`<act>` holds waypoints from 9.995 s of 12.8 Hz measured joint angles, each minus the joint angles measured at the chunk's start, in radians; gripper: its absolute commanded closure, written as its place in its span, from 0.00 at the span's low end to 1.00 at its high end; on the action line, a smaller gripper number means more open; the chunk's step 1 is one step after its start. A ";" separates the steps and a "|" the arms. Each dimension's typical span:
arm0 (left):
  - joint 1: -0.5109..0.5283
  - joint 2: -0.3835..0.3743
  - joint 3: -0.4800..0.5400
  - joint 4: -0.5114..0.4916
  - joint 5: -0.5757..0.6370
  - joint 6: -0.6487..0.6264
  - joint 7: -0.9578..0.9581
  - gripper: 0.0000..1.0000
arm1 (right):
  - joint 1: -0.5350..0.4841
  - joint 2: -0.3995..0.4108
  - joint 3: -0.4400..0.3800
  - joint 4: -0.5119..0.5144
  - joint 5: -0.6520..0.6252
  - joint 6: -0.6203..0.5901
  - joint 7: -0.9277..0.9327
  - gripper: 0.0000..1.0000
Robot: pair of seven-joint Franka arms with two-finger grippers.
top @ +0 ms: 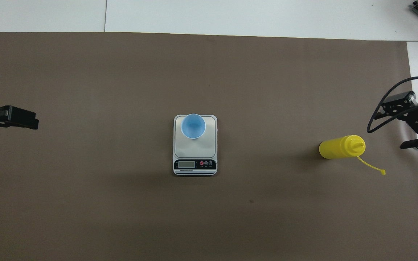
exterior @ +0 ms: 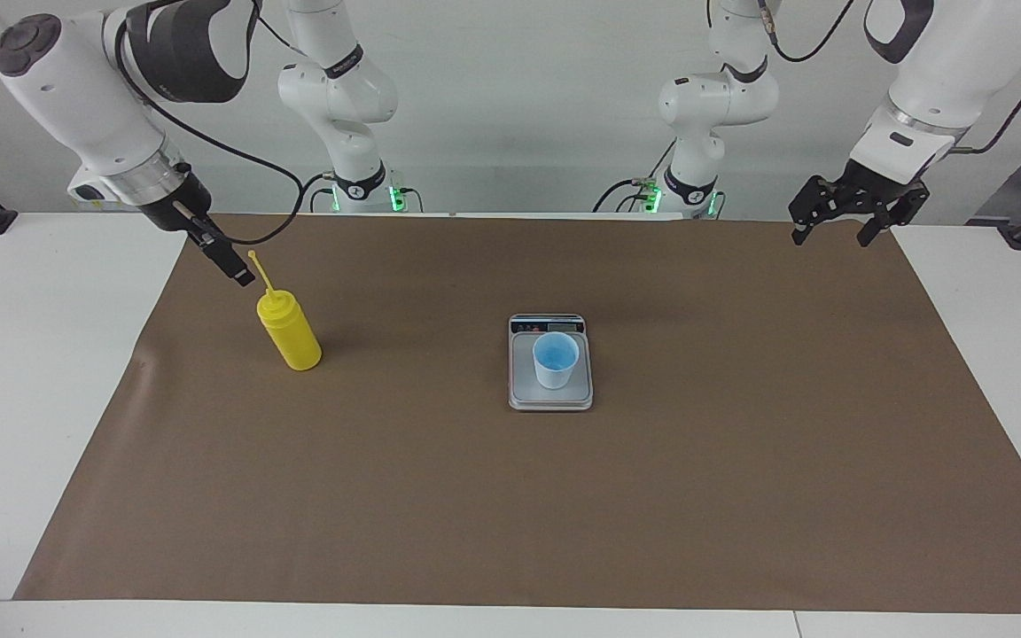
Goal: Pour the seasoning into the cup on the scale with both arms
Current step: 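Open the right gripper and lower it around the yellow bottle, then close the right gripper on the yellow bottle, then lift the yellow bottle with the right gripper toward the cup, then tilt the yellow bottle over the blue cup with the right gripper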
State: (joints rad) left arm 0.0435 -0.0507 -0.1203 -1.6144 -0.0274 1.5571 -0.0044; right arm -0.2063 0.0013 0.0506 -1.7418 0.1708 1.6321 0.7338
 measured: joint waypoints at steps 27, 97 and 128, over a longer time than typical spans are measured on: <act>0.000 -0.003 -0.008 -0.046 0.004 0.030 0.000 0.00 | -0.219 0.389 0.000 -0.091 0.417 0.008 0.089 0.00; 0.000 0.022 -0.012 -0.019 0.009 0.019 0.004 0.00 | 0.738 0.458 0.017 0.132 -0.854 0.557 1.387 1.00; 0.000 0.022 -0.014 -0.021 0.009 0.020 0.004 0.00 | 0.811 0.439 0.018 0.080 -1.333 0.517 1.530 1.00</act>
State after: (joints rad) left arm 0.0439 -0.0290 -0.1342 -1.6358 -0.0186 1.5767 -0.0004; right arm 0.6049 0.4404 0.0686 -1.6614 -1.1625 2.1488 2.2641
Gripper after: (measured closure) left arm 0.000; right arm 0.533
